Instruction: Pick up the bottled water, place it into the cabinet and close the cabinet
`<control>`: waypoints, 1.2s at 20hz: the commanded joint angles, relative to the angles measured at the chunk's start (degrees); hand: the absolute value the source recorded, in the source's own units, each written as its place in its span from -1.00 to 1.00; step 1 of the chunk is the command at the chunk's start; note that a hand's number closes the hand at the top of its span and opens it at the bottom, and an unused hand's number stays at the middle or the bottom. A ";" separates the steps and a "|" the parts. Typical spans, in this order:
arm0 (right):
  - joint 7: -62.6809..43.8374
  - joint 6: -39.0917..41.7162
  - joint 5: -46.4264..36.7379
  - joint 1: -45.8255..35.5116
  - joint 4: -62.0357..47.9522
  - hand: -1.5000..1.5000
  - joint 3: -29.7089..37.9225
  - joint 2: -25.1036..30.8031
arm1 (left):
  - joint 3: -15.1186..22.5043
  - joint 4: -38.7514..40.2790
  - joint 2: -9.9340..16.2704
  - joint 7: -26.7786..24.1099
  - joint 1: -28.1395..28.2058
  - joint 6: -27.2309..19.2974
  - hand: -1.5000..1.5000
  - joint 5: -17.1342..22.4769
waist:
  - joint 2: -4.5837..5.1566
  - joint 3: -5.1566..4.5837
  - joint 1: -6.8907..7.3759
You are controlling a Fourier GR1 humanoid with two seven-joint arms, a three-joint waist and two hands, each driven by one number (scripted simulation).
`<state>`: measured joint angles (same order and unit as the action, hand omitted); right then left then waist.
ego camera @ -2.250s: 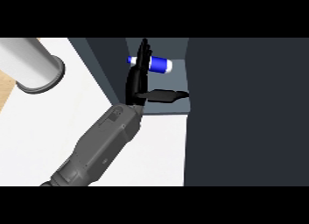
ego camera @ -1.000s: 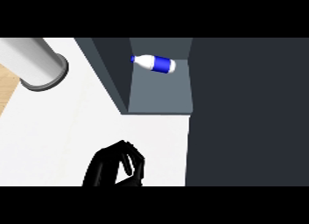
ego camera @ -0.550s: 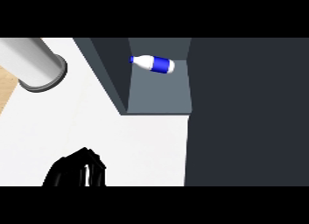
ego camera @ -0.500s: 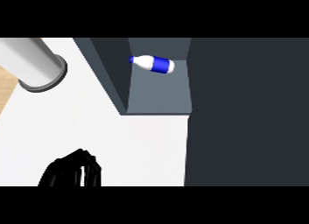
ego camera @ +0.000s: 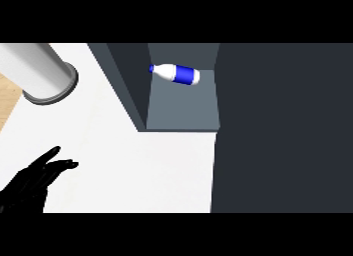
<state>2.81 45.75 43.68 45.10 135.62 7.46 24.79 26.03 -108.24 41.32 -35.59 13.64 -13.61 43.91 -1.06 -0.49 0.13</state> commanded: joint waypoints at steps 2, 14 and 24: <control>-4.99 -2.06 -7.22 0.32 18.34 1.00 -1.89 1.44 | -4.88 -1.55 3.68 -0.32 2.99 1.88 -1.00 2.78 | -0.10 -0.18 0.08; -10.64 -4.19 -10.17 -13.07 15.80 1.00 -12.56 4.84 | -10.59 -2.49 8.89 -0.60 10.01 8.29 -1.00 8.07 | -0.92 -0.82 2.15; -18.08 -13.88 -11.11 -24.52 11.08 1.00 -24.00 3.25 | -15.60 -2.29 12.72 -1.30 14.27 12.77 -1.00 10.64 | -0.93 -0.81 3.05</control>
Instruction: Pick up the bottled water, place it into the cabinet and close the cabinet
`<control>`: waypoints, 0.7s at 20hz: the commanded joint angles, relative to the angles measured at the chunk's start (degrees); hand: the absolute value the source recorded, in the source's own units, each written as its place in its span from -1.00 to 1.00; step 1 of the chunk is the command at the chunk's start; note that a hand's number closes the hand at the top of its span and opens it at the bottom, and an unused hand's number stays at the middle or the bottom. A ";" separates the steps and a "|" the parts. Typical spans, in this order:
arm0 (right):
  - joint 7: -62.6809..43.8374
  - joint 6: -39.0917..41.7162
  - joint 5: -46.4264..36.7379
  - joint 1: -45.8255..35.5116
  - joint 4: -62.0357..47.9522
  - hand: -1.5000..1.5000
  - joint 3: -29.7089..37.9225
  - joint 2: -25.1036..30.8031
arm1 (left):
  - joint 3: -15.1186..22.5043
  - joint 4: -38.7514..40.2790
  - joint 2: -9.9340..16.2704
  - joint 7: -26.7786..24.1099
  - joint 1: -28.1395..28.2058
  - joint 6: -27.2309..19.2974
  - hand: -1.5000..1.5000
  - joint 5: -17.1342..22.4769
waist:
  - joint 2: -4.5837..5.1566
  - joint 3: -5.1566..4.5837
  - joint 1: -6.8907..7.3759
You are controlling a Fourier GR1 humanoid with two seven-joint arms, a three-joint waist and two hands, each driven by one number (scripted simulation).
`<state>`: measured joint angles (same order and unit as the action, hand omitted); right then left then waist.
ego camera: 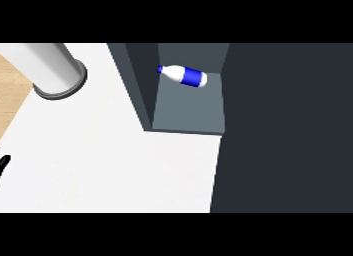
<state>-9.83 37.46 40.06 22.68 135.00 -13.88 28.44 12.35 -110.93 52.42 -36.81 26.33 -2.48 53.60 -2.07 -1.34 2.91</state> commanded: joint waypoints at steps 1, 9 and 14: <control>-5.68 -6.66 -7.60 -3.91 11.00 1.00 -3.62 -1.24 | -1.88 0.49 1.51 -0.17 1.60 1.71 -1.00 0.85 | 0.06 -0.08 0.31; -12.51 -17.18 -8.93 -17.24 6.47 1.00 -12.58 -6.38 | -5.10 -0.02 3.28 -1.44 3.91 6.01 -1.00 2.65 | 0.09 -0.04 1.98; -16.16 -24.58 -9.64 -26.60 2.02 1.00 -16.61 -11.89 | -7.05 1.49 4.67 -1.91 5.50 8.16 -1.00 2.84 | 0.33 0.05 2.76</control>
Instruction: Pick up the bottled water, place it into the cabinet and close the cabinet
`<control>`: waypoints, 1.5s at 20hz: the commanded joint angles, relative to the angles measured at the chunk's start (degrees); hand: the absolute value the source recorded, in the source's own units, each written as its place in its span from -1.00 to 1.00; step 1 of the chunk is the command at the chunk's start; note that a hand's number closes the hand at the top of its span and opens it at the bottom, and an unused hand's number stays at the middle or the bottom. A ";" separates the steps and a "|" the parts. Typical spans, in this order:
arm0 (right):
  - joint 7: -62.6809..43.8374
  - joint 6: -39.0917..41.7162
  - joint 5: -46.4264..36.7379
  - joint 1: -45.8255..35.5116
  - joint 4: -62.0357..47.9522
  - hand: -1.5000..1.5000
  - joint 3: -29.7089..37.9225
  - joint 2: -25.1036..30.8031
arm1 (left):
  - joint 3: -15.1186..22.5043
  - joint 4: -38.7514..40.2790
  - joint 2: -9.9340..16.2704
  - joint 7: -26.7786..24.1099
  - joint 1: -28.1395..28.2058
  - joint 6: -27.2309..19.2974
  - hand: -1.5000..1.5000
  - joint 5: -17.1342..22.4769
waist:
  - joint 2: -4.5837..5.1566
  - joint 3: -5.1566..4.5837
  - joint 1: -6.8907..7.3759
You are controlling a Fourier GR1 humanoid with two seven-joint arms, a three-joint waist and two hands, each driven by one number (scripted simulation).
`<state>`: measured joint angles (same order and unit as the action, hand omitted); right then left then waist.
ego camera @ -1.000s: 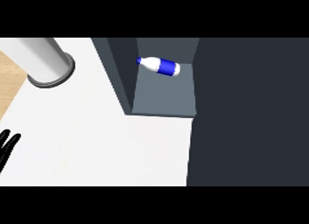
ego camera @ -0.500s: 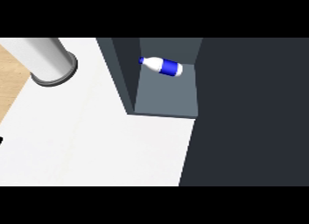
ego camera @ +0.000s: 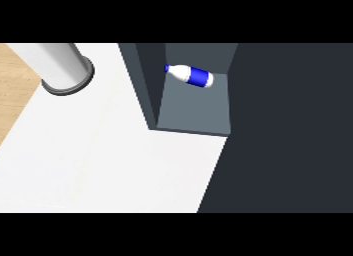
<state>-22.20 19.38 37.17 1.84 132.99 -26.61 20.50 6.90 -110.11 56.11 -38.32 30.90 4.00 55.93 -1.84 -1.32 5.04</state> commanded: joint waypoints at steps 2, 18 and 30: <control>-5.12 -9.79 -7.62 -9.25 1.39 1.00 -5.14 -6.70 | -2.54 1.29 1.57 -0.75 1.99 4.05 -1.00 1.43 | 0.24 0.14 1.33; -15.59 -21.87 8.23 -54.29 -26.88 1.00 -8.61 -20.42 | -10.65 5.52 2.83 -4.02 8.35 14.43 -1.00 3.61 | 1.87 1.10 1.79; -15.39 -15.03 17.86 -55.33 -48.55 1.00 1.22 -20.50 | -20.21 6.23 -2.19 -4.62 17.86 21.16 -1.00 2.61 | 1.95 1.34 -2.96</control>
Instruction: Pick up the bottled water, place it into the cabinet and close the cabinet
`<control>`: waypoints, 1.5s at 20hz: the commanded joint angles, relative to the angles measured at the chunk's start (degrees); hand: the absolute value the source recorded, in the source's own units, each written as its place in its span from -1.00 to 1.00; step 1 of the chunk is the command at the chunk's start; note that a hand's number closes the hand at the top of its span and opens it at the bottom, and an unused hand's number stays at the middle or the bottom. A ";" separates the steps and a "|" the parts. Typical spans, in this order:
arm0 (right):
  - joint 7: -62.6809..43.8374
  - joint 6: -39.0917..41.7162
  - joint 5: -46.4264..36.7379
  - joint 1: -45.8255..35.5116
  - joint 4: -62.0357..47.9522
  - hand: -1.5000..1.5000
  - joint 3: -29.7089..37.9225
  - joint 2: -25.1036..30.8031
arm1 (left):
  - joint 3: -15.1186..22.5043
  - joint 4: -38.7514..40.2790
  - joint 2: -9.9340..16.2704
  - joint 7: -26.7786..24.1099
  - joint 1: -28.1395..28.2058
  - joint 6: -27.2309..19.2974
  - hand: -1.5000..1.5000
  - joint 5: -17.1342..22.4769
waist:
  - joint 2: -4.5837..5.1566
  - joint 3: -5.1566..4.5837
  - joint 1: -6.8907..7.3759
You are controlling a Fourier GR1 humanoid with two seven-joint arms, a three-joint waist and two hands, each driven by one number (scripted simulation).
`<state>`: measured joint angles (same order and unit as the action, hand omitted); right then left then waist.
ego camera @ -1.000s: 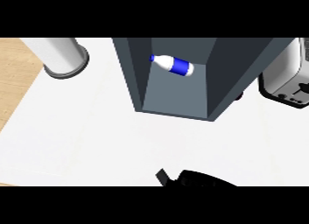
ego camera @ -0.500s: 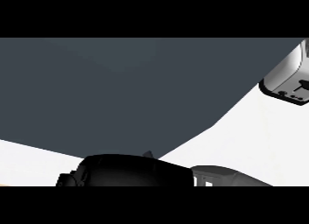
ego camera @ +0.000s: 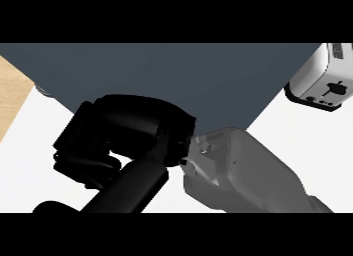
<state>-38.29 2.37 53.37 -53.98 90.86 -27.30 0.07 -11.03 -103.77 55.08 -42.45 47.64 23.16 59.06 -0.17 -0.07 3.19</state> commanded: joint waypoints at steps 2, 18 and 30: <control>-0.33 4.26 2.00 1.23 -6.50 1.00 5.38 1.46 | -5.80 1.16 -1.60 -0.23 4.20 6.38 -1.00 1.95 | 0.14 0.11 -1.12; 17.08 17.40 -10.76 -2.63 -25.76 1.00 15.64 5.59 | -8.38 -2.81 -8.93 6.43 3.56 7.64 -1.00 -1.35 | 0.38 0.10 -1.16; 23.66 11.36 -18.77 -8.96 -27.05 -1.00 19.41 6.20 | -9.07 -2.42 -9.22 10.19 -0.08 6.83 -1.00 -1.60 | 0.48 0.08 -1.28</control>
<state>-18.78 20.54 38.47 -55.05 67.83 -16.58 2.05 -19.26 -105.15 45.45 -32.86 47.66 29.42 56.58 -0.50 -0.22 2.01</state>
